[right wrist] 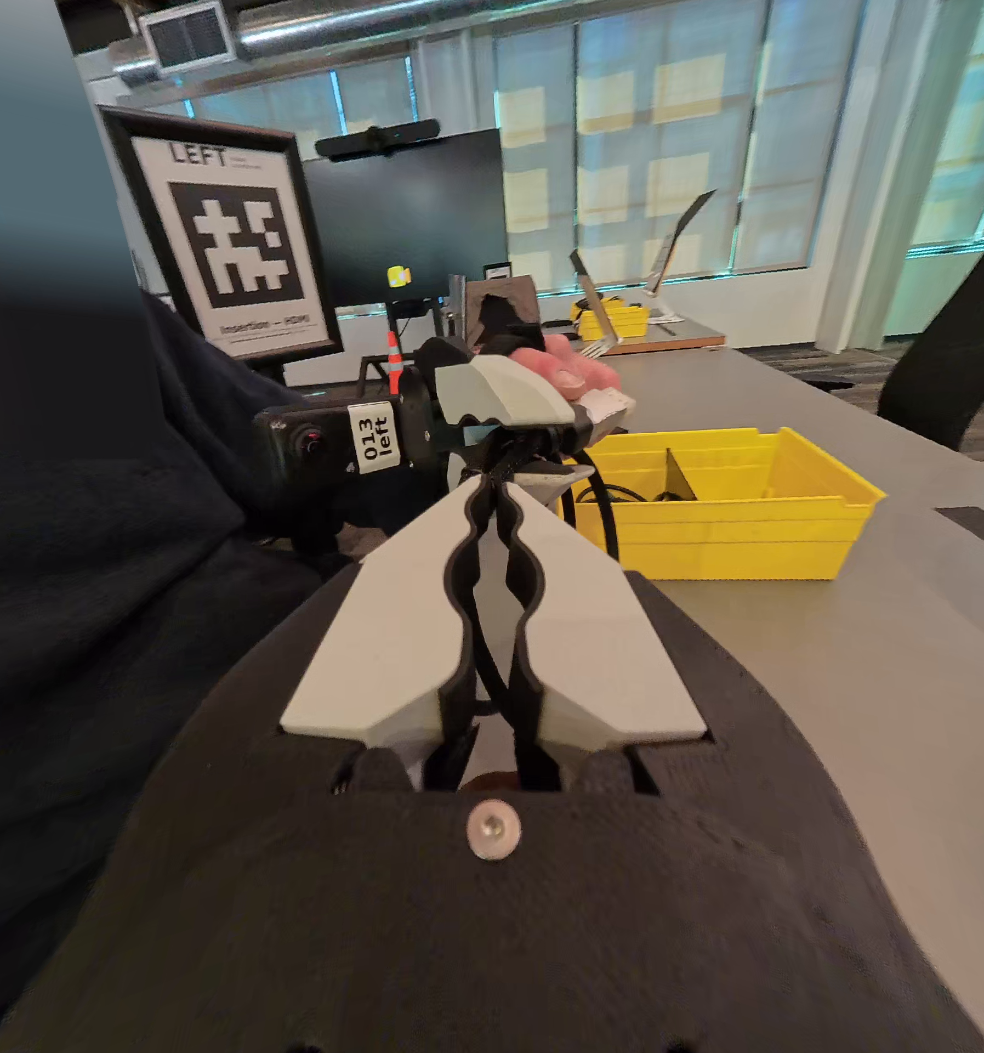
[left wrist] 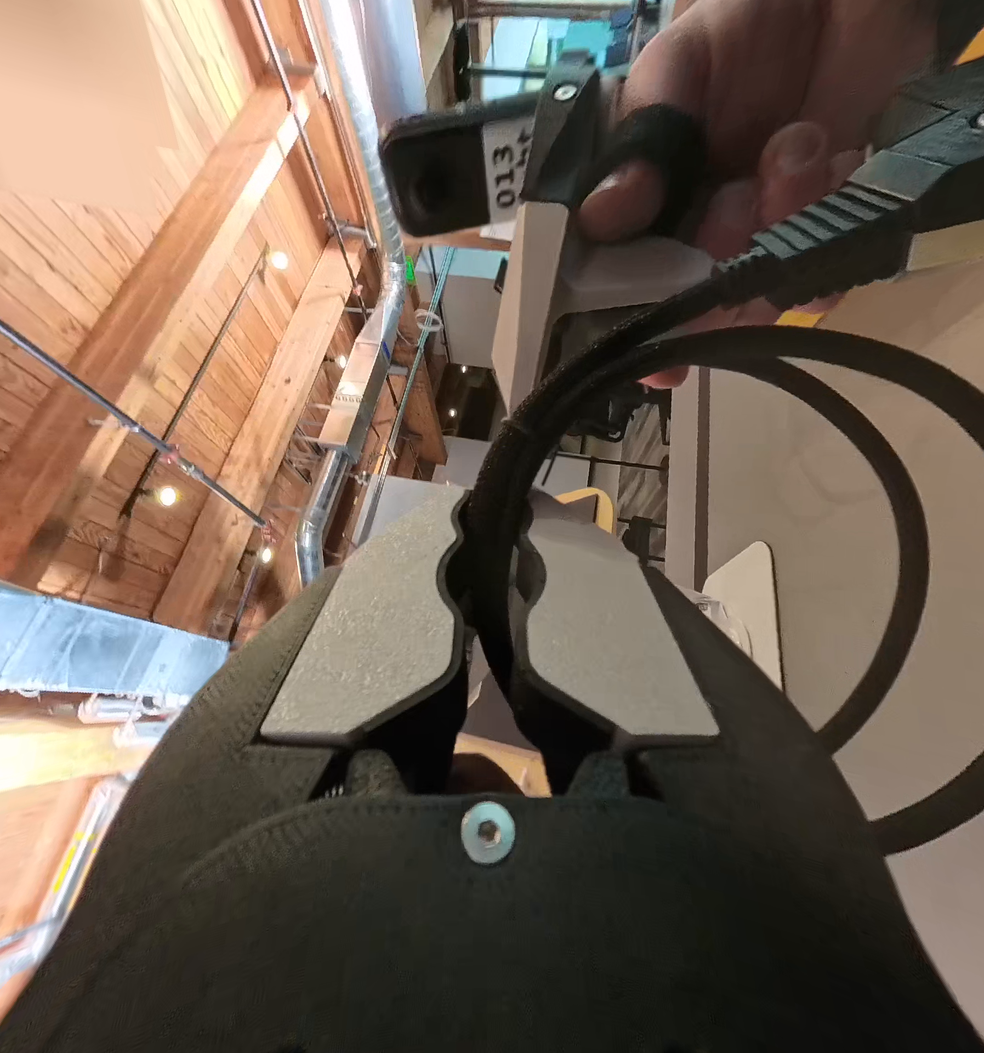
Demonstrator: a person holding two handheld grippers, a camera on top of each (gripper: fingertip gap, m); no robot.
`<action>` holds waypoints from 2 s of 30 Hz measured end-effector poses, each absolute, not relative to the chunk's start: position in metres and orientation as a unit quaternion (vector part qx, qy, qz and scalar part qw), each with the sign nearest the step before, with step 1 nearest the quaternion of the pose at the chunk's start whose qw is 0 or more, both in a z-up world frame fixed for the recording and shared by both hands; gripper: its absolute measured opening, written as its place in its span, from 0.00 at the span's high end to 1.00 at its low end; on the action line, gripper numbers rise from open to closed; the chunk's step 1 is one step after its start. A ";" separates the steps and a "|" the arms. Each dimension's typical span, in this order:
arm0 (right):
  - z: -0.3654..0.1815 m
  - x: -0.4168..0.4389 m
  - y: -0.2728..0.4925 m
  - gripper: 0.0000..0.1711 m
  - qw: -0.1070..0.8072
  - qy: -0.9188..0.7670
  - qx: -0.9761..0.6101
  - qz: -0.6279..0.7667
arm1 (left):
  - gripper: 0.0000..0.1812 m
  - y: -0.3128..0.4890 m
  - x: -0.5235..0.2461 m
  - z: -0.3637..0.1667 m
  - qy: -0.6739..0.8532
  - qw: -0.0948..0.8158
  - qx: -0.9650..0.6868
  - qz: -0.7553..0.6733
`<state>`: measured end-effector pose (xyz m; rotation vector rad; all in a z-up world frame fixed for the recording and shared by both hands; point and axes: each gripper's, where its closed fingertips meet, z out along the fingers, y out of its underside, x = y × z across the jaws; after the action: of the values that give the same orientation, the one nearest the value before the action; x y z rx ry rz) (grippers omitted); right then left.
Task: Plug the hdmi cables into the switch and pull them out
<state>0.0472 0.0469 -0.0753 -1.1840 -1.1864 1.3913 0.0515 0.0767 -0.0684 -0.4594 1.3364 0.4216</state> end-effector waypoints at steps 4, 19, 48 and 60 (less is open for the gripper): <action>-0.080 0.045 0.058 1.00 0.479 -0.460 -0.505 0.551 | 0.78 0.090 0.044 -0.064 0.587 0.752 -0.266 0.141; -0.088 0.044 0.079 1.00 0.504 -0.416 -0.550 0.520 | 0.81 0.097 0.043 -0.083 0.637 0.698 -0.262 0.193; -0.084 0.027 0.060 1.00 0.560 -0.511 -0.523 0.389 | 0.96 0.089 0.048 -0.097 0.656 0.670 -0.338 0.081; -0.050 0.044 0.054 1.00 0.707 -0.594 -0.380 0.058 | 0.96 0.089 0.032 -0.083 0.629 0.621 -0.446 -0.142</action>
<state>0.0443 0.0544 -0.0499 -0.8433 -1.3186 0.1286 0.0316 0.0888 -0.0825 -1.0257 1.4455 -0.3268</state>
